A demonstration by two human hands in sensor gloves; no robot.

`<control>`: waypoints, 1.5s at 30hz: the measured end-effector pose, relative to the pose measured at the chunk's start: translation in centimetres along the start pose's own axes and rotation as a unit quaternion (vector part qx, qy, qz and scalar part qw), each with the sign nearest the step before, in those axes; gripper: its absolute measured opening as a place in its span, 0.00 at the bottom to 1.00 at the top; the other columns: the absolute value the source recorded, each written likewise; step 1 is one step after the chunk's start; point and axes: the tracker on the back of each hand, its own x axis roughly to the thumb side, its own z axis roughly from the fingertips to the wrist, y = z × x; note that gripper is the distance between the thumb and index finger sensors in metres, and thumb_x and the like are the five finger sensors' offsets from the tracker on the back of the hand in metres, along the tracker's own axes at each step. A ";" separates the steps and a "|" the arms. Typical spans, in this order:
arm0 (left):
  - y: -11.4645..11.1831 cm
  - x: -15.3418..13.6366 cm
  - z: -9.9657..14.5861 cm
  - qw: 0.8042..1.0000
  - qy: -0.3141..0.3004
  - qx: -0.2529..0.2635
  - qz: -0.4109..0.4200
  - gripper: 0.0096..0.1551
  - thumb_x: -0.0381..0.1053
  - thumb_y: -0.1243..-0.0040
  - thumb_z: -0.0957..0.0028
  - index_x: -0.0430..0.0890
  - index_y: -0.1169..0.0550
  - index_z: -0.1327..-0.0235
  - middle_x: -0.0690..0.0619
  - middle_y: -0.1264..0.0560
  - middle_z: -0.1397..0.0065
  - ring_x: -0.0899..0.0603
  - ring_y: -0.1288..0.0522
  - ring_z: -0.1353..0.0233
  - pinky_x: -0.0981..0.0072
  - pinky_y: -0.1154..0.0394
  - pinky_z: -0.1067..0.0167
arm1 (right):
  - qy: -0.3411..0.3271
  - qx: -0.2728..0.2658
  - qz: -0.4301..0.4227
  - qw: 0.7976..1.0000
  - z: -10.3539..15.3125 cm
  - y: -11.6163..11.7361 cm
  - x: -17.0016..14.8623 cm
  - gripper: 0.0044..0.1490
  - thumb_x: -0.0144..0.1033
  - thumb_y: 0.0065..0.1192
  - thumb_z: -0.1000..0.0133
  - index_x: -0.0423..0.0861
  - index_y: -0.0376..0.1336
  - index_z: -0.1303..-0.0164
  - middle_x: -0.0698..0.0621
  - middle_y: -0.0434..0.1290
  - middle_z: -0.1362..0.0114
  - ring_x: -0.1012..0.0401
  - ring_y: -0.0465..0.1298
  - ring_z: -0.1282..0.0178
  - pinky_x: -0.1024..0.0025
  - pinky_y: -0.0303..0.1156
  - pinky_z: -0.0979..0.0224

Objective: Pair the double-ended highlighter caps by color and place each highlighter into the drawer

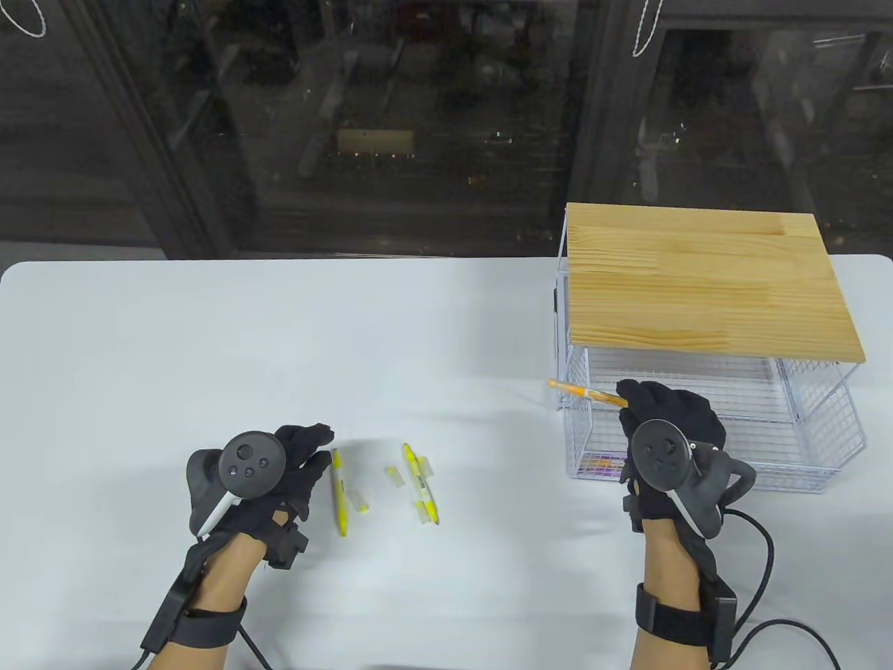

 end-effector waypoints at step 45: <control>-0.3 -0.4 -0.1 0.999 0.026 -0.027 -0.002 0.28 0.57 0.34 0.57 0.53 0.15 0.43 0.49 0.16 0.38 0.34 0.17 0.45 0.43 0.19 0.55 | -0.031 -0.017 -0.033 0.999 1.1 -2.0 2.2 0.29 0.46 0.69 0.48 0.56 0.72 0.35 0.51 0.78 0.30 0.46 0.74 0.32 0.44 0.67 0.30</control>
